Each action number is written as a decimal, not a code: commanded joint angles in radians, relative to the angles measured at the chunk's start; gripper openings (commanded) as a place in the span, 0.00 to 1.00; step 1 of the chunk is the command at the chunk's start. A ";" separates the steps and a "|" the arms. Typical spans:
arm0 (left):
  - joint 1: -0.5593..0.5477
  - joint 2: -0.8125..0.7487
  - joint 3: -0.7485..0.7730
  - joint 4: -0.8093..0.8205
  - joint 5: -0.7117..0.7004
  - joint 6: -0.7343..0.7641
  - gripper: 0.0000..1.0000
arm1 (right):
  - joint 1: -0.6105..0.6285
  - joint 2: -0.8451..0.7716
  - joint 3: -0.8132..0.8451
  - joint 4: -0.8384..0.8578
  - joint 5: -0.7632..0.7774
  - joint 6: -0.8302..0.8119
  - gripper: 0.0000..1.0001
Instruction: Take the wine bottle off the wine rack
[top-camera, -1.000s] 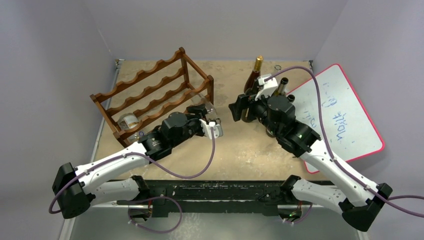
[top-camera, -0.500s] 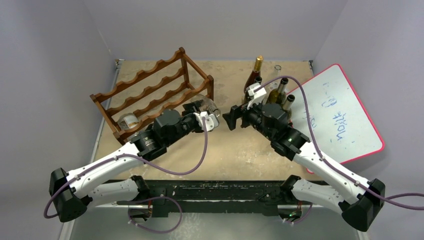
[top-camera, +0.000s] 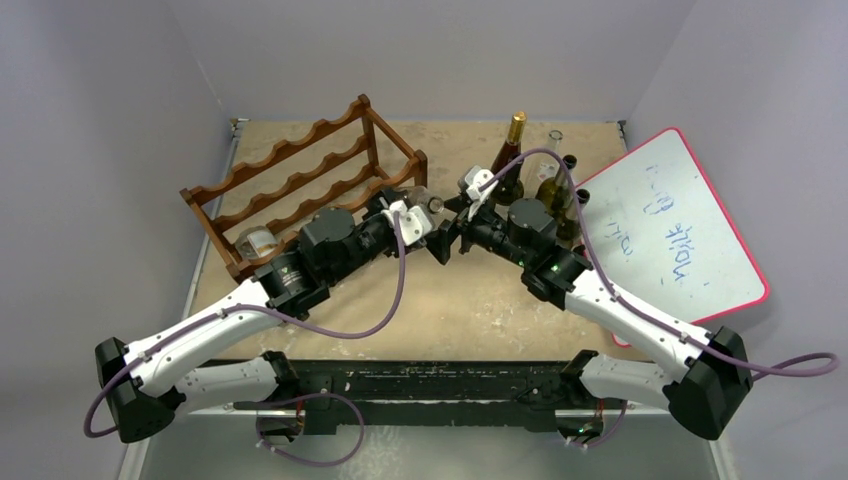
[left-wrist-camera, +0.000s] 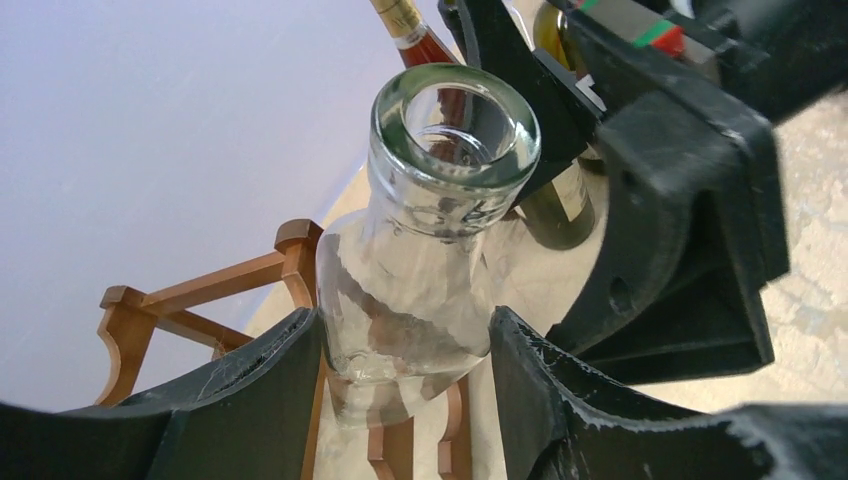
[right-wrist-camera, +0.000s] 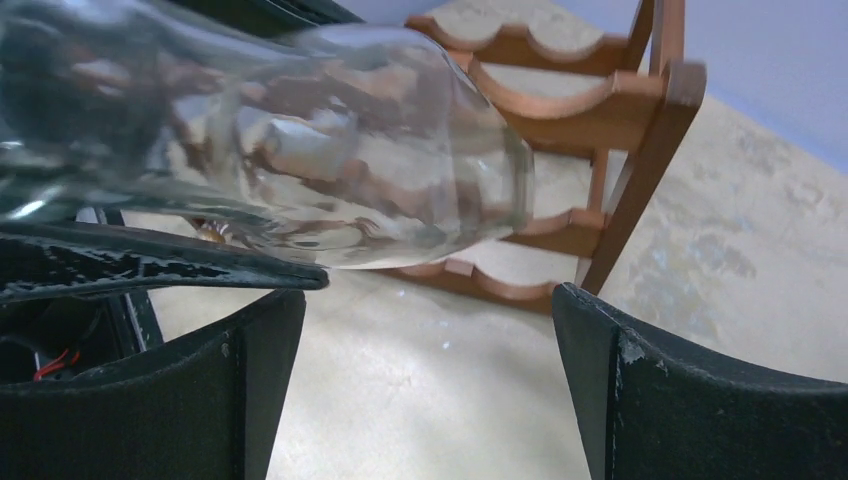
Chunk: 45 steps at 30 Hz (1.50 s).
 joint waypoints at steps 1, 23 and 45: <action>-0.002 0.004 0.102 0.114 -0.045 -0.105 0.00 | 0.002 -0.020 -0.018 0.163 -0.044 -0.046 0.96; -0.002 0.084 0.166 0.153 -0.116 -0.560 0.00 | 0.002 -0.235 -0.011 -0.103 0.188 -0.006 1.00; -0.084 0.431 0.072 0.579 0.012 -0.705 0.00 | 0.002 -0.520 0.341 -0.532 0.528 -0.066 1.00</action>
